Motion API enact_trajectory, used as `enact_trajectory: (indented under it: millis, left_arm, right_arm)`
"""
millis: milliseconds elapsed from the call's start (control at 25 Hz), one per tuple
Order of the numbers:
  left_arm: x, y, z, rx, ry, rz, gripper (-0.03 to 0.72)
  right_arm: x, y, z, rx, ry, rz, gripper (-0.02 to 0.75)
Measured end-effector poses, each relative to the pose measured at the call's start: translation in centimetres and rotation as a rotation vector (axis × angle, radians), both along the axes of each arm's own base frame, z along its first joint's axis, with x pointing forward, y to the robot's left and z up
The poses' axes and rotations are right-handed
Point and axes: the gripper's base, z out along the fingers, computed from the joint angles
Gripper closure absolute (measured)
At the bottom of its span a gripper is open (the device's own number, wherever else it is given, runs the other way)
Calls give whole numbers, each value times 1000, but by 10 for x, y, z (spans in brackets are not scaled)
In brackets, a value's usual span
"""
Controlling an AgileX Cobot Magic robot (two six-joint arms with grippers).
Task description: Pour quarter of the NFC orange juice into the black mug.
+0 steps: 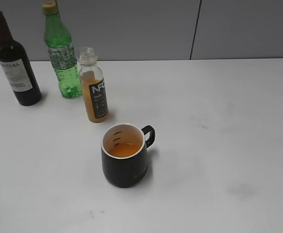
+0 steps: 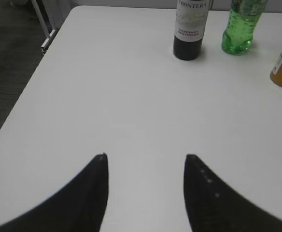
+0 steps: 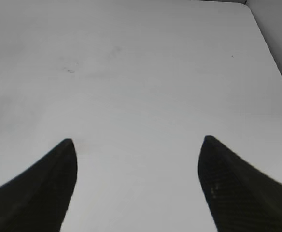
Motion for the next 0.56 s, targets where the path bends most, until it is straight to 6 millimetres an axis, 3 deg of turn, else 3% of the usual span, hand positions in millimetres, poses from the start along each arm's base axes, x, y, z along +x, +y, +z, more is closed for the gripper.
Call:
enact_trajectory:
  millis: [560]
  left_arm:
    - [-1,0,0,1,-2,12,387]
  right_arm:
    - [0,0,0,0,0,0,143]
